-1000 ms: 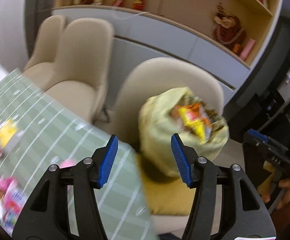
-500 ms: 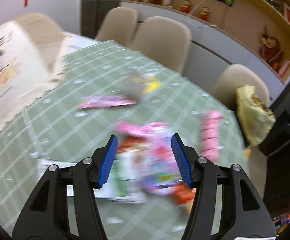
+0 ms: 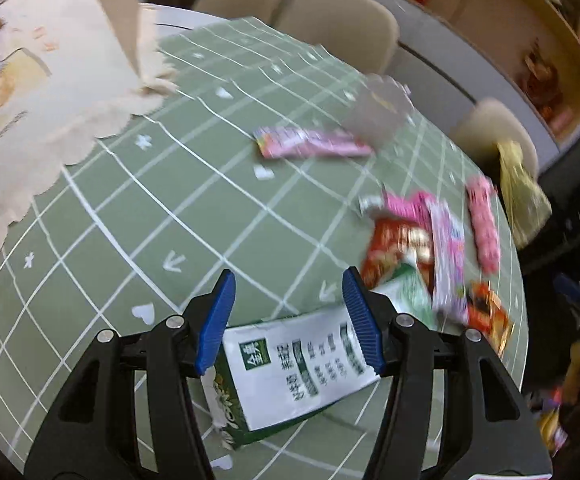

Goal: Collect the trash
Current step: 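Move both grippers back over the table toward the remaining wrappers, then grasp the pink rabbit wrapper with the left gripper while the right gripper reaches the white-green box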

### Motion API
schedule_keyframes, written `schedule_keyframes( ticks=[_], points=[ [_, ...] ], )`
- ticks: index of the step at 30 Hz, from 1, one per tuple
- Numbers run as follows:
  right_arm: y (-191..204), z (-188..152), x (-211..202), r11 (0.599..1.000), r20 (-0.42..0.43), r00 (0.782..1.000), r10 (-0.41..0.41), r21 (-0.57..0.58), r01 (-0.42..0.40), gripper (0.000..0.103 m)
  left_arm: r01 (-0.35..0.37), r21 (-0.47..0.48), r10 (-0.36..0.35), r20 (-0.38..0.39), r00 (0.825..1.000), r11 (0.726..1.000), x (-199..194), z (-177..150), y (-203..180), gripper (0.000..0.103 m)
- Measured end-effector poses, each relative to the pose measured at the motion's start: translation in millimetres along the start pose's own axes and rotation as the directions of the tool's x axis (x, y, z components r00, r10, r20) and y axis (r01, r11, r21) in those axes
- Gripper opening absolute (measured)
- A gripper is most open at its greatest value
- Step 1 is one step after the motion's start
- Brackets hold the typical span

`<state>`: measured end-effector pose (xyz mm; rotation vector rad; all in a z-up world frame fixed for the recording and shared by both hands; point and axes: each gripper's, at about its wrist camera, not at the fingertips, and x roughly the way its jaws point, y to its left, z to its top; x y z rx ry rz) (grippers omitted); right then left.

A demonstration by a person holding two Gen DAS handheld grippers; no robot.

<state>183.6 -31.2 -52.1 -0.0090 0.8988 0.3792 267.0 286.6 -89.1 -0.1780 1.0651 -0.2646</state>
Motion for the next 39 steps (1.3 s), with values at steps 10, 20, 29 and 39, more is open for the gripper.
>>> schedule_keyframes(
  ticks=[10, 20, 29, 39],
  points=[
    [11.5, 3.7, 45.3, 1.000, -0.089, 0.996, -0.014, -0.007, 0.013, 0.048, 0.166, 0.199, -0.173, 0.018, 0.985, 0.966, -20.8, -8.4, -33.1, 0.053],
    [14.4, -6.6, 45.1, 0.999, -0.116, 0.992, -0.042, -0.023, 0.039, 0.048, 0.042, 0.300, -0.048, 0.013, 0.999, 0.953, 79.9, 116.9, -19.0, 0.053],
    [11.7, -7.3, 43.4, 0.999, -0.127, 0.991, -0.033, -0.003, 0.033, 0.048, 0.043, 0.420, -0.016, -0.067, 0.998, 0.906, 86.2, 82.7, -26.8, 0.033],
    [70.7, -12.1, 43.9, 0.998, -0.126, 0.990, 0.057, -0.033, -0.062, 0.048, 0.033, 0.169, -0.042, 0.048, 0.998, 0.985, 5.6, 35.7, -15.1, 0.025]
  ],
)
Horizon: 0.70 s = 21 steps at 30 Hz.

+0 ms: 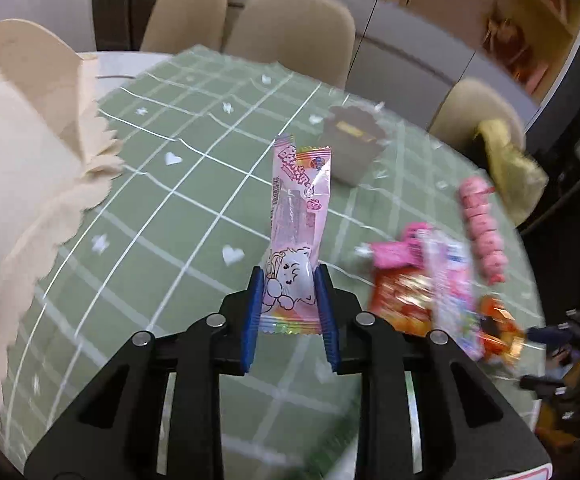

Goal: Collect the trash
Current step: 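Grasp the pink rabbit wrapper with the left gripper while the right gripper reaches the white-green box, then grasp the white-green milk box with the right gripper while the left gripper lifts the pink wrapper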

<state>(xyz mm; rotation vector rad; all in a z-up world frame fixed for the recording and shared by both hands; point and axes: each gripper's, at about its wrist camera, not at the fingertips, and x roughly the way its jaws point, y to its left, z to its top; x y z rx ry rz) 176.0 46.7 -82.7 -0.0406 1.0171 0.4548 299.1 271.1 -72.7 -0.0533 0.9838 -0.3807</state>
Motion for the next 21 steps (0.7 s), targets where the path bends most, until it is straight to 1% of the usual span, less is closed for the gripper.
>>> schedule_keyframes(
  ticks=[2, 4, 8, 10, 11, 14, 16, 19, 21],
  points=[
    [13.1, -1.7, 2.2, 0.999, -0.009, 0.999, 0.040, -0.003, -0.040, 0.048, 0.017, -0.023, -0.017, 0.008, 1.000, 1.000, -20.1, -15.5, -3.3, 0.025],
    [23.3, -1.7, 5.5, 0.998, -0.018, 0.997, 0.069, -0.011, -0.070, 0.048, 0.026, -0.050, -0.026, -0.006, 1.000, 0.998, -34.8, -35.0, -3.2, 0.025],
    [50.5, 5.0, 14.9, 0.994, -0.026, 0.994, 0.106, -0.012, -0.106, 0.048, 0.038, -0.146, -0.043, -0.030, 0.999, 0.989, -54.3, -78.4, 11.1, 0.025],
    [57.5, 7.5, 16.1, 0.995, -0.019, 0.995, 0.098, -0.006, -0.098, 0.048, 0.035, -0.178, -0.042, -0.038, 0.998, 0.983, -57.0, -97.3, 15.4, 0.025],
    [60.2, 7.9, 15.8, 0.996, -0.016, 0.996, 0.089, -0.008, -0.090, 0.048, 0.043, -0.199, -0.052, -0.041, 0.998, 0.979, -57.0, -107.6, 17.0, 0.025],
    [63.7, 13.1, 14.0, 0.998, -0.010, 0.998, 0.061, 0.001, -0.061, 0.048, 0.107, -0.249, -0.115, -0.017, 0.993, 0.962, -61.0, -127.7, 12.6, 0.025],
    [63.0, 16.7, 14.3, 0.998, -0.007, 0.998, 0.056, 0.022, -0.056, 0.048, 0.150, -0.250, -0.157, -0.008, 0.988, 0.957, -63.7, -137.5, -0.9, 0.025],
    [60.5, 19.8, 17.4, 0.995, -0.014, 0.998, 0.065, 0.079, -0.064, 0.048, 0.189, -0.257, -0.197, -0.002, 0.981, 0.948, -66.4, -150.2, -19.0, 0.025],
    [59.4, 19.7, 22.2, 0.990, -0.025, 0.997, 0.074, 0.119, -0.070, 0.048, 0.175, -0.264, -0.176, 0.019, 0.984, 0.949, -72.4, -155.3, -22.3, 0.025]
  ],
)
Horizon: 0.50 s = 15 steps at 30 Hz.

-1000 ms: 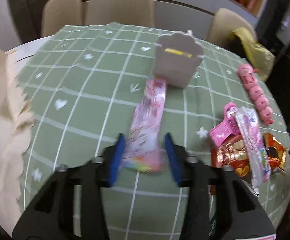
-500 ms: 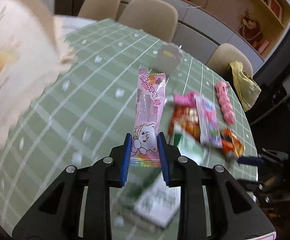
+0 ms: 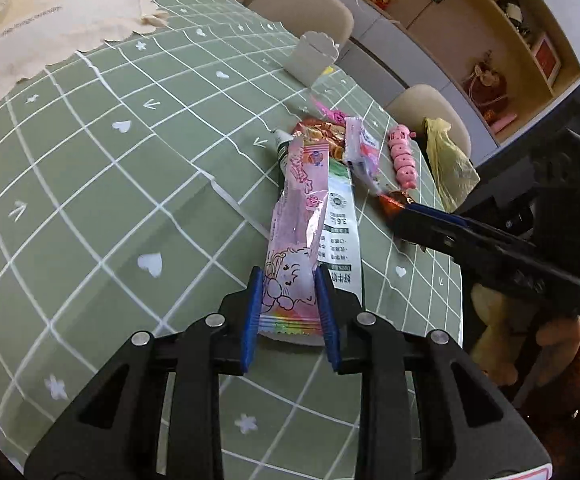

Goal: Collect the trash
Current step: 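Grasp the white-green milk box with the right gripper while the left gripper lifts the pink wrapper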

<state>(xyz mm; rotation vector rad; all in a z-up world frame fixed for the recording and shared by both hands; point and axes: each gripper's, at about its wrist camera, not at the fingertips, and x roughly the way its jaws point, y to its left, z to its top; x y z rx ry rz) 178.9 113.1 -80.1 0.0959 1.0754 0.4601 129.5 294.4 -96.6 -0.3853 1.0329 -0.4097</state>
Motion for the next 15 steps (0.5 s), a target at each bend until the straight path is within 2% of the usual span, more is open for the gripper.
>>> schedule_keyframes(
  ticks=[2, 4, 6, 10, 12, 15],
  points=[
    [0.9, 1.1, 5.9, 0.999, -0.008, 1.000, 0.009, 0.038, -0.009, 0.048, -0.079, 0.001, 0.079, 0.047, 0.996, 0.997, -10.5, -1.2, -1.5, 0.026],
    [6.4, 4.0, 13.7, 0.998, -0.007, 1.000, 0.019, 0.061, -0.019, 0.048, -0.165, -0.012, 0.165, 0.095, 0.982, 0.986, -23.4, 0.0, 3.2, 0.026],
    [14.6, 8.6, 23.6, 0.998, 0.003, 1.000, 0.007, 0.058, -0.007, 0.048, -0.206, -0.035, 0.208, 0.123, 0.970, 0.978, -32.9, 2.0, 10.6, 0.026],
    [13.8, 14.0, 50.9, 0.992, -0.026, 0.999, -0.025, 0.125, 0.028, 0.048, -0.214, -0.104, 0.229, 0.160, 0.960, 0.971, -50.2, 2.9, 28.2, 0.026],
    [9.8, 13.1, 59.2, 0.987, -0.012, 1.000, 0.026, 0.158, -0.024, 0.050, -0.212, -0.125, 0.231, 0.166, 0.959, 0.969, -53.0, 1.5, 32.1, 0.026],
    [14.0, 13.8, 63.8, 0.993, -0.029, 0.996, 0.084, 0.091, -0.081, 0.051, -0.208, -0.142, 0.230, 0.157, 0.961, 0.968, -50.0, -2.0, 38.3, 0.026]
  ],
)
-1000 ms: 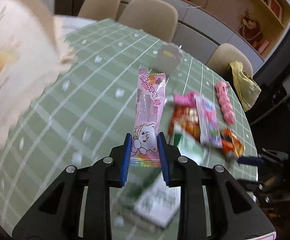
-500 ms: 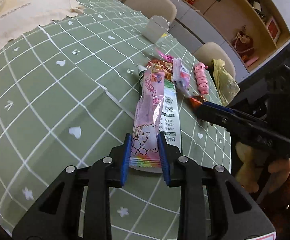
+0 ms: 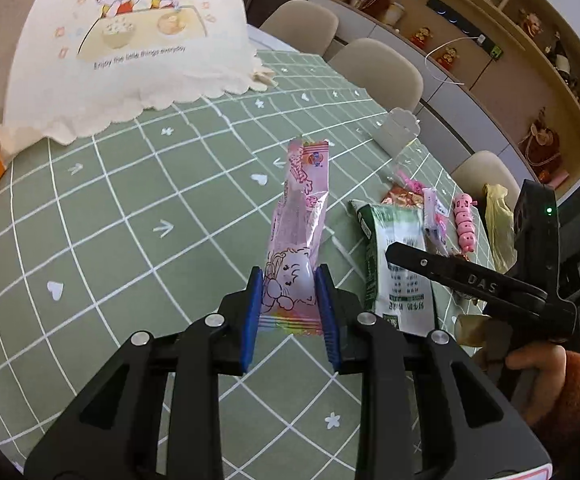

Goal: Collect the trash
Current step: 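Grasp the white-green milk box with the right gripper while the left gripper lifts the pink wrapper, then carry both items to the yellow bag and open the left gripper over it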

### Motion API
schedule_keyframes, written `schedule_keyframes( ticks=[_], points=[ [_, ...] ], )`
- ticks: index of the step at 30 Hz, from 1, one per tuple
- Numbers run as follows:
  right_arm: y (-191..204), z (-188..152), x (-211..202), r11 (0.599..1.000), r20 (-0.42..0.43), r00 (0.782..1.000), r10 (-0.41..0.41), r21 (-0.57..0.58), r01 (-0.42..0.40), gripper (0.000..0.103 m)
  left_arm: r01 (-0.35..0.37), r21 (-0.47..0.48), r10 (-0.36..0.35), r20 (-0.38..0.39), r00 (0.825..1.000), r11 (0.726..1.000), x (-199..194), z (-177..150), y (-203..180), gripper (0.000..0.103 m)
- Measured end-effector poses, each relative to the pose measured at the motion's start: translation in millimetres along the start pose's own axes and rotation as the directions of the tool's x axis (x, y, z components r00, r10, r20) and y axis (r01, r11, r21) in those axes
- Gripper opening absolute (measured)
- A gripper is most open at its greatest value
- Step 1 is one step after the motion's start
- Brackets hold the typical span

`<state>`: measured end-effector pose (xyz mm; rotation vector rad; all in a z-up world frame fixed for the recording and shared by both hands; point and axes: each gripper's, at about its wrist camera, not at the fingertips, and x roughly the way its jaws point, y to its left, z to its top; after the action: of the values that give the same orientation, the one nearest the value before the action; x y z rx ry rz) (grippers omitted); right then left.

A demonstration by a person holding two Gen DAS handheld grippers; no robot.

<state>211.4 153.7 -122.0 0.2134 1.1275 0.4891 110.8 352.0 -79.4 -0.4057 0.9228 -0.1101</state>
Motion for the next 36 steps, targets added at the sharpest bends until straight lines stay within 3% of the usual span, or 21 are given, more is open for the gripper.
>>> schedule_keyframes(
  ticks=[1, 8, 17, 26, 36],
  points=[
    [3.0, 0.2, -1.8, 0.999, -0.005, 1.000, 0.007, -0.040, -0.007, 0.043, -0.001, -0.003, 0.001, -0.008, 1.000, 1.000, 2.3, -0.6, 2.2, 0.026],
    [-4.1, -6.9, -33.3, 0.993, -0.009, 1.000, -0.004, -0.114, 0.003, 0.034, 0.005, -0.006, -0.006, -0.051, 0.999, 1.000, 13.0, -6.9, -8.6, 0.026],
    [-39.2, -4.6, -130.2, 0.989, 0.164, 0.985, -0.050, -0.132, 0.072, 0.032, 0.056, 0.099, -0.052, -0.039, 0.998, 0.993, 4.0, -2.3, -83.1, 0.026],
    [-79.0, -19.5, -221.5, 0.980, 0.306, 0.947, -0.097, -0.136, 0.144, 0.032, 0.100, 0.204, -0.106, 0.019, 0.994, 0.974, -14.5, -9.1, -186.6, 0.026],
    [-136.1, -28.5, -308.3, 0.969, 0.449, 0.878, -0.167, -0.090, 0.230, 0.032, 0.162, 0.330, -0.203, 0.093, 0.975, 0.930, -31.8, 9.7, -284.6, 0.026]
  ],
)
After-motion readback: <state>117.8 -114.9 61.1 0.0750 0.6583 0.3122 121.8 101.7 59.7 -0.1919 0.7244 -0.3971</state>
